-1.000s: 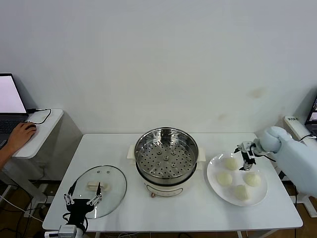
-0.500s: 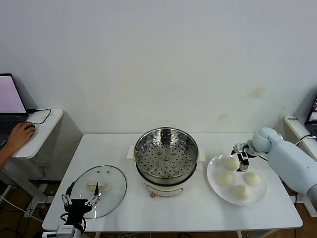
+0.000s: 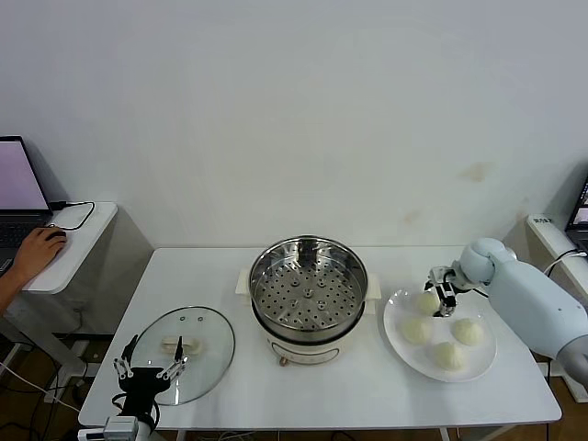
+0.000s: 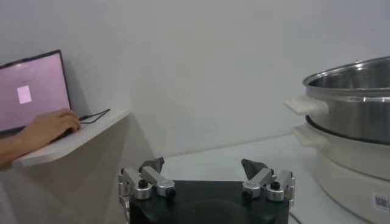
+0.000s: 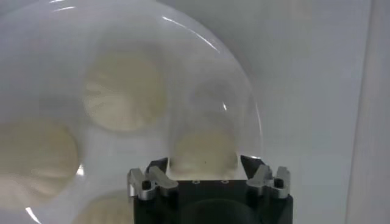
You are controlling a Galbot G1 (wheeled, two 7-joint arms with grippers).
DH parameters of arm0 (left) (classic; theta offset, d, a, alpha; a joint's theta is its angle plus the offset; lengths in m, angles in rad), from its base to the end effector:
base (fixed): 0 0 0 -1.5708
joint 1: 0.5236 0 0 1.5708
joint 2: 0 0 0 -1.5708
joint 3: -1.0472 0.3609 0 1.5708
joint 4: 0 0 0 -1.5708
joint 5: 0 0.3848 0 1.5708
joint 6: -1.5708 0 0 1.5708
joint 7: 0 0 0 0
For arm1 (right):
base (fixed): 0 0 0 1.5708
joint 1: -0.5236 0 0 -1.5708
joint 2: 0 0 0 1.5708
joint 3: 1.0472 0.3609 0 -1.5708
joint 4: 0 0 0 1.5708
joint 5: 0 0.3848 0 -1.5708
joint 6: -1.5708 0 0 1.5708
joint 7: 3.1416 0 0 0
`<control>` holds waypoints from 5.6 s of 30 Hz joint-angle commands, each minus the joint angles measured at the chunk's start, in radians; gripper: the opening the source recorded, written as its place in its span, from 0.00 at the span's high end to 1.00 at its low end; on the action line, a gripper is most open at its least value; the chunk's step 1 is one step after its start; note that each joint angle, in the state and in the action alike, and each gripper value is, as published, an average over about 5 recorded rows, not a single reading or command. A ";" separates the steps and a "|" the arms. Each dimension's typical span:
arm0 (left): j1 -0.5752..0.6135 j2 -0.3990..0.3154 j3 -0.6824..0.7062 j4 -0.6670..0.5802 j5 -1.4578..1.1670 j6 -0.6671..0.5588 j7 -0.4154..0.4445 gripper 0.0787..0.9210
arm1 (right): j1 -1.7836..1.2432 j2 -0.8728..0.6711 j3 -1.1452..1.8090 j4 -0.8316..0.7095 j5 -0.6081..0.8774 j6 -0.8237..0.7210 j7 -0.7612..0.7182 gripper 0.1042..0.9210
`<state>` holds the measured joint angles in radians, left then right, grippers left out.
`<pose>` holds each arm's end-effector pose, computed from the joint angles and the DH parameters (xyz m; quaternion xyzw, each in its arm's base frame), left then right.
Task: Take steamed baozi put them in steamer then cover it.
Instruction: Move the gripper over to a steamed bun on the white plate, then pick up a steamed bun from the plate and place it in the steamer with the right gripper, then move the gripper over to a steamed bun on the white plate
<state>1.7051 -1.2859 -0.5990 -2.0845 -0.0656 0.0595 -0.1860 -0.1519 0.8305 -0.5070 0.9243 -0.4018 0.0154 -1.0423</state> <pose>0.1679 0.0725 -0.3292 0.0500 -0.9882 -0.1162 0.0865 0.5789 -0.2053 -0.2614 0.4610 -0.5447 0.5826 0.3890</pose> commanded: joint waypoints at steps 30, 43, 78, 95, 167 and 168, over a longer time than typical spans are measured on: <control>-0.011 0.028 0.003 -0.020 -0.027 0.004 0.001 0.12 | 0.808 -0.181 -0.600 0.453 0.574 -0.051 -0.004 0.41; -0.012 0.038 -0.019 -0.020 -0.042 0.002 0.003 0.12 | 0.866 0.134 -0.794 0.528 0.646 0.075 0.123 0.41; 0.002 0.008 -0.043 -0.041 -0.042 -0.003 -0.002 0.12 | 0.571 0.374 -0.746 0.144 -0.007 0.501 0.253 0.39; 0.012 0.004 -0.040 -0.057 -0.029 -0.005 -0.006 0.12 | 0.647 0.326 -0.749 0.231 0.164 0.452 0.245 0.19; 0.018 0.032 -0.070 -0.079 -0.034 0.033 -0.002 0.12 | 0.021 -0.198 -0.279 0.424 0.291 -0.260 0.110 0.12; 0.018 0.032 -0.070 -0.079 -0.034 0.033 -0.002 0.12 | 0.021 -0.195 -0.279 0.422 0.290 -0.261 0.110 0.12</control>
<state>1.7232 -1.2540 -0.6682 -2.1644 -0.1000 0.0928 -0.1882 -0.1090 0.5805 -0.8036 1.3847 -0.1010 -0.2413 -0.9353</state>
